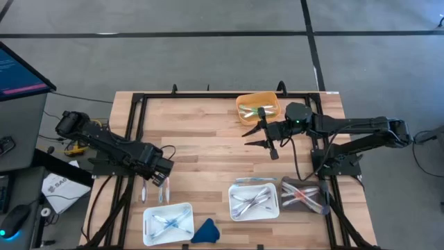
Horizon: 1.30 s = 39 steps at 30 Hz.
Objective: Pick & Place Toothbrushes
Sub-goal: Put the violet toothbrush into the right white bin
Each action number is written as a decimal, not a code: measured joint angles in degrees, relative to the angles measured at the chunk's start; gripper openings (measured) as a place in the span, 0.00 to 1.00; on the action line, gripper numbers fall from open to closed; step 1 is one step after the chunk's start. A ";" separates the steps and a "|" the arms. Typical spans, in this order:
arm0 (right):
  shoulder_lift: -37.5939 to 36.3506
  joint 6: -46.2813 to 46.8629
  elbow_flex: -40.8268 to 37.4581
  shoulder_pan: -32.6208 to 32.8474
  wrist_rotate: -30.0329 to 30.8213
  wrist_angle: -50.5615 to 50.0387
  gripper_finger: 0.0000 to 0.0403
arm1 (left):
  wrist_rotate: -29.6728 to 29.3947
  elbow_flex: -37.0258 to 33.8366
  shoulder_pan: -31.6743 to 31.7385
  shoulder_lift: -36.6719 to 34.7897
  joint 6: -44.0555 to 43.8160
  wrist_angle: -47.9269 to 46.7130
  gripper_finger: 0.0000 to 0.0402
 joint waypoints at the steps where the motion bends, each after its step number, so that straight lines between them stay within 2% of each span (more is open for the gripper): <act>1: 0.00 0.00 0.00 -0.06 -0.02 -0.02 0.31 | -1.09 0.00 -0.60 0.00 1.45 -0.07 0.03; 4: 0.00 0.00 0.00 -0.13 -0.02 -0.01 0.31 | -2.09 0.22 -3.36 0.22 5.54 -0.27 0.01; 10: 0.00 -0.22 0.00 -0.13 -0.01 -0.11 0.31 | -2.86 0.75 -11.21 2.50 20.08 -1.08 0.00; 19: 0.00 -0.22 0.00 -0.22 0.01 0.01 0.31 | 4.58 0.66 -12.26 13.44 35.93 0.65 0.00; 27: 0.00 -0.23 0.00 -0.22 0.03 -0.12 0.31 | 4.61 0.68 -12.24 16.65 39.44 7.97 0.00; 35: 0.00 -1.11 0.01 -0.22 0.05 -1.02 0.31 | 9.05 -1.18 -12.24 16.57 39.05 8.33 0.00; 39: 0.00 -1.11 0.02 -0.21 0.05 -1.02 0.31 | 9.28 -2.84 -12.24 16.48 39.07 9.71 0.00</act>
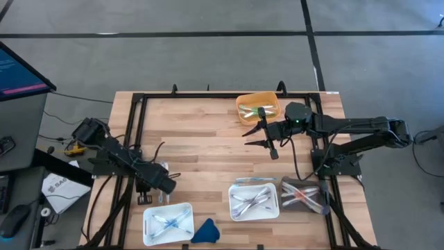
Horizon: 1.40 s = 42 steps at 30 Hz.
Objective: Pick & Place Toothbrushes
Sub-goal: Put the violet toothbrush into the right white bin
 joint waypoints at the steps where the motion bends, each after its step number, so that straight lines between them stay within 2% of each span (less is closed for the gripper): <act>1: 0.00 0.00 -0.01 0.01 0.00 0.00 0.31 | 0.00 -0.54 0.00 0.00 0.00 0.90 0.00; 5: 0.00 0.02 0.00 0.03 0.00 0.02 0.31 | 0.26 -3.18 0.01 -0.04 -0.01 5.21 0.00; 10: 0.00 0.00 0.00 0.03 0.00 0.07 0.31 | 0.15 -3.97 1.52 -0.16 1.08 5.99 0.00; 22: 0.00 0.00 0.00 0.03 0.00 0.92 0.31 | -1.75 -4.06 14.71 -0.09 13.22 7.41 0.00; 30: 0.00 0.02 0.00 0.03 0.00 0.90 0.31 | -4.39 -0.81 20.19 -0.07 19.01 10.21 0.00; 36: 0.00 0.02 0.00 0.03 0.00 0.90 0.31 | -7.76 3.05 24.00 -0.11 22.82 17.40 0.00; 42: 0.00 0.93 0.00 0.03 0.00 0.73 0.31 | -9.43 4.19 27.92 0.14 25.47 31.10 0.00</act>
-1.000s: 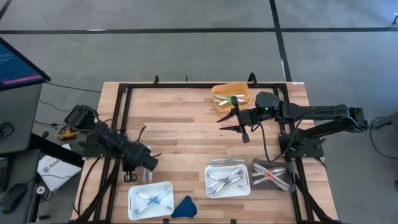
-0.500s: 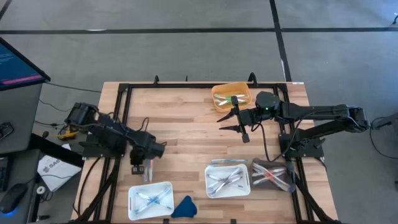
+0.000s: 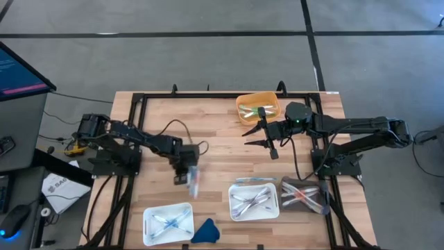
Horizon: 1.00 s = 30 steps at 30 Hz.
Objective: Pick & Place Toothbrushes
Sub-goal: Put the violet toothbrush into the right white bin
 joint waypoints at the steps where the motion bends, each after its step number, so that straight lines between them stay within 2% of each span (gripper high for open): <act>1: 0.00 0.01 0.00 0.00 0.00 -0.01 0.31 | -0.15 0.11 0.62 0.24 0.22 2.57 0.00; 6: 0.00 0.26 0.00 0.00 0.00 -0.03 0.31 | 1.30 0.20 2.96 1.49 0.28 11.76 0.00; 11: 0.00 0.62 0.00 0.00 0.00 -0.48 0.31 | 0.93 1.39 3.97 0.14 -0.82 6.01 0.00; 14: 0.00 0.62 0.00 0.00 0.00 -0.76 0.31 | -2.70 1.55 3.97 -2.07 -3.41 5.67 0.00; 18: 0.00 1.57 0.00 0.00 -0.01 -0.74 0.31 | -10.31 1.55 3.97 -5.61 -11.95 9.76 0.00; 23: -0.17 4.72 0.02 -0.02 0.03 -1.21 0.31 | -27.32 -0.78 2.65 -8.22 -32.66 27.84 0.00; 26: -1.06 5.71 0.20 -0.04 0.02 -1.76 0.31 | -36.30 -3.46 0.06 -8.44 -34.73 40.49 0.00; 30: -2.42 6.61 0.19 0.04 0.02 -3.85 0.31 | -46.65 -5.49 -3.49 -8.25 -37.66 43.43 0.00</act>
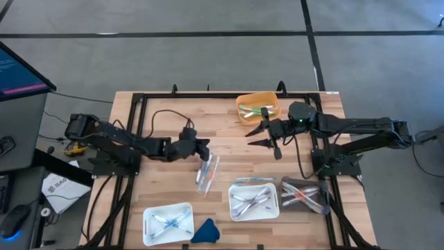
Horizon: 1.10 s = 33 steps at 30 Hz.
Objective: Pick & Place Toothbrushes
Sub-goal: Put the violet toothbrush into the right white bin
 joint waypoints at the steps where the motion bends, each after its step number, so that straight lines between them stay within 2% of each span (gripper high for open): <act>1: -0.47 0.00 -0.05 0.00 0.00 -1.25 0.31 | -1.00 -0.40 -0.60 0.01 -1.21 -0.02 0.00; 7: -2.25 0.02 -0.13 0.00 -0.02 -4.92 0.31 | -1.33 -1.00 -3.37 0.71 -3.20 1.53 0.00; 11: -3.52 0.80 -0.13 0.02 -0.02 -5.36 0.31 | -2.49 -0.91 -4.20 1.42 -4.88 6.06 0.00; 18: -5.56 3.02 -0.14 1.13 -0.04 -7.98 0.31 | -3.78 0.12 -5.98 6.30 -14.31 5.05 0.00; 21: -6.30 2.95 -0.15 2.11 -0.11 -9.03 0.31 | -3.78 4.91 -6.87 9.53 -17.84 -3.49 0.00; 25: -6.67 2.37 -0.16 2.90 -0.13 -10.24 0.31 | -2.12 16.91 -7.05 13.40 -21.89 -28.24 0.00; 27: -6.65 2.36 -0.17 3.12 -0.13 -10.57 0.31 | -0.13 22.79 -6.89 15.00 -22.18 -37.55 0.00; 29: -6.65 2.36 -0.17 3.06 -0.13 -10.88 0.31 | 5.30 26.53 -5.76 15.60 -21.99 -42.83 0.00; 33: -6.65 2.36 -0.17 3.06 -0.13 -11.48 0.31 | 18.41 27.63 -3.00 15.24 -19.60 -44.53 0.00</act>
